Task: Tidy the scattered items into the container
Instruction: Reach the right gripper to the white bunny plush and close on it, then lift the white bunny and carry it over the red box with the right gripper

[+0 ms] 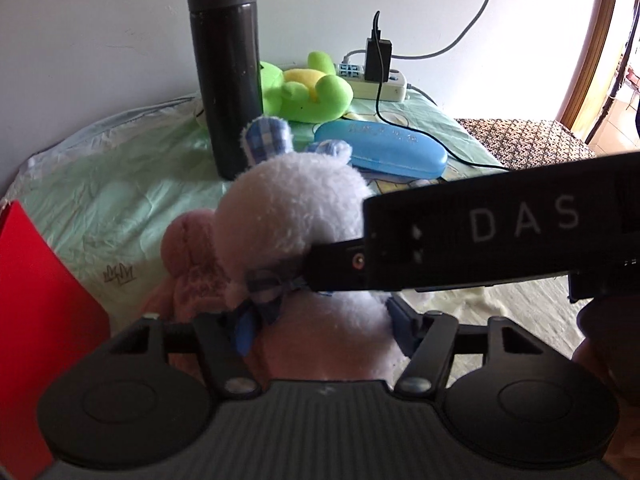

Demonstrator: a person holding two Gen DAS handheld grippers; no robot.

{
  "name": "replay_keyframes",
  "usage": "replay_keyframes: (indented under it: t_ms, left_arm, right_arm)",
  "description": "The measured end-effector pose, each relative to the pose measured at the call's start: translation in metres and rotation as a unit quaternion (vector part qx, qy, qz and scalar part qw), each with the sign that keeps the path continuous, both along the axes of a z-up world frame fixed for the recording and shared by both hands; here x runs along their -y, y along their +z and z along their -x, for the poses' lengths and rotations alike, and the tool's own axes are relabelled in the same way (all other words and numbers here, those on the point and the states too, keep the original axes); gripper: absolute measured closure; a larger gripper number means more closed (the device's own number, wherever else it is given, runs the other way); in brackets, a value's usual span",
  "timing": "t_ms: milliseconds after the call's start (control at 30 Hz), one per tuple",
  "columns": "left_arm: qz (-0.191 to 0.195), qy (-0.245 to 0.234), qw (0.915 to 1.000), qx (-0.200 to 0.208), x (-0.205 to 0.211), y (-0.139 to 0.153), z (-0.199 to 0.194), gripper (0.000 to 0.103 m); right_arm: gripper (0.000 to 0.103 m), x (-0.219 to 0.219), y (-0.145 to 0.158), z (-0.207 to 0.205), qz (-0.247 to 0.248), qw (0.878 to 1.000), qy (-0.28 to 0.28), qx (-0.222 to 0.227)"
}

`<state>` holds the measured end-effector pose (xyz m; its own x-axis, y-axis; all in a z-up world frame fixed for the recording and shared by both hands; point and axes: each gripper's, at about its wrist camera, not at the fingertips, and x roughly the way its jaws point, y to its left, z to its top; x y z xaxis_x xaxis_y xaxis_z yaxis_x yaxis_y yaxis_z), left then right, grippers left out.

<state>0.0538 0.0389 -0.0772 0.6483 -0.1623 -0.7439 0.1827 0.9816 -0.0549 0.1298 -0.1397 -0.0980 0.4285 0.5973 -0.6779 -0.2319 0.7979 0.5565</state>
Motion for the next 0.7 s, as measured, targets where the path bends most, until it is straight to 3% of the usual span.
replay_keyframes:
  t_ms: [167, 267, 367, 400, 700]
  left_arm:
    - [0.007, -0.004, 1.0000, -0.005, -0.002, -0.004, -0.009, 0.039]
    - [0.011, 0.001, 0.9999, -0.005, -0.005, -0.003, -0.007, 0.043]
    - [0.016, 0.000, 0.9998, -0.008, -0.006, 0.001, -0.002, 0.048]
    - [0.017, -0.003, 0.9998, -0.009, -0.005, 0.003, 0.001, 0.050]
    - [0.025, -0.029, 0.9992, -0.010, 0.002, 0.019, 0.039, 0.050]
  right_arm:
    - [0.028, -0.006, -0.003, -0.010, -0.013, 1.000, 0.019, 0.009]
    - [0.039, -0.007, -0.001, -0.011, -0.017, 0.999, 0.035, 0.019]
    - [0.057, -0.001, 0.000, -0.008, -0.040, 0.998, 0.049, 0.012]
    - [0.068, 0.001, 0.001, -0.006, -0.051, 0.997, 0.055, 0.009]
    - [0.068, 0.014, 0.013, 0.028, -0.060, 0.996, 0.063, 0.006]
